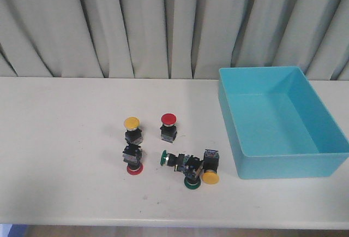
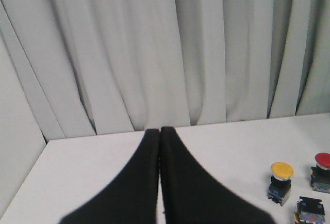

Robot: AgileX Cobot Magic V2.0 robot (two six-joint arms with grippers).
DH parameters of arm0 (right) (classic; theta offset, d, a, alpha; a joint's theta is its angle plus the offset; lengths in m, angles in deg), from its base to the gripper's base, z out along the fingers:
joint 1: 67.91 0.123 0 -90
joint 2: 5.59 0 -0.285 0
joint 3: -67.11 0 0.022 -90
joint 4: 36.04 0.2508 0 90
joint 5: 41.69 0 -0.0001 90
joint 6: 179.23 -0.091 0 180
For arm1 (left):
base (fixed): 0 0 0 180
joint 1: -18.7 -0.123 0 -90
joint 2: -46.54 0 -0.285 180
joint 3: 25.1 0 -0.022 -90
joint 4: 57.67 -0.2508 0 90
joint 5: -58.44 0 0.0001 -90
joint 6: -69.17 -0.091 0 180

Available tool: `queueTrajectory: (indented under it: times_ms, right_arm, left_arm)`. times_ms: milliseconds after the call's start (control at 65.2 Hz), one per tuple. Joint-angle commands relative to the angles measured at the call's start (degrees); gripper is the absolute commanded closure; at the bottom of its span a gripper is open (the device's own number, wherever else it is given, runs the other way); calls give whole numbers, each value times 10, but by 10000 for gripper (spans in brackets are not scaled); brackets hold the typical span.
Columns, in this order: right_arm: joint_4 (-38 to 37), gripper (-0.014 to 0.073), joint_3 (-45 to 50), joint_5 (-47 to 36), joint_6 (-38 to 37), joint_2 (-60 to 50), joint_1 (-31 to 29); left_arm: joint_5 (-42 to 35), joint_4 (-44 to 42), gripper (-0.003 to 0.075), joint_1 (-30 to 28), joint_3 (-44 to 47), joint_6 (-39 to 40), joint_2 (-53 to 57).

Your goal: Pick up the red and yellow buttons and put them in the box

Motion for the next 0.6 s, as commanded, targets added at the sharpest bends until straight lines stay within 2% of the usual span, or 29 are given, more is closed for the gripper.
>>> queueTrajectory:
  times_ms: [0,199,491,583]
  right_arm:
    - [-3,596,-42,20,0,57,-3]
    - [1,596,-42,117,0,137,-3]
    - [-6,585,-42,104,0,199,-3]
    - [-6,536,-42,104,0,212,-3]
  left_arm:
    - [-12,3,727,3,-34,0,-52]
    - [34,3,727,3,-2,5,-111]
    - [28,3,722,3,31,6,-147]
    - [24,3,668,3,31,6,-149]
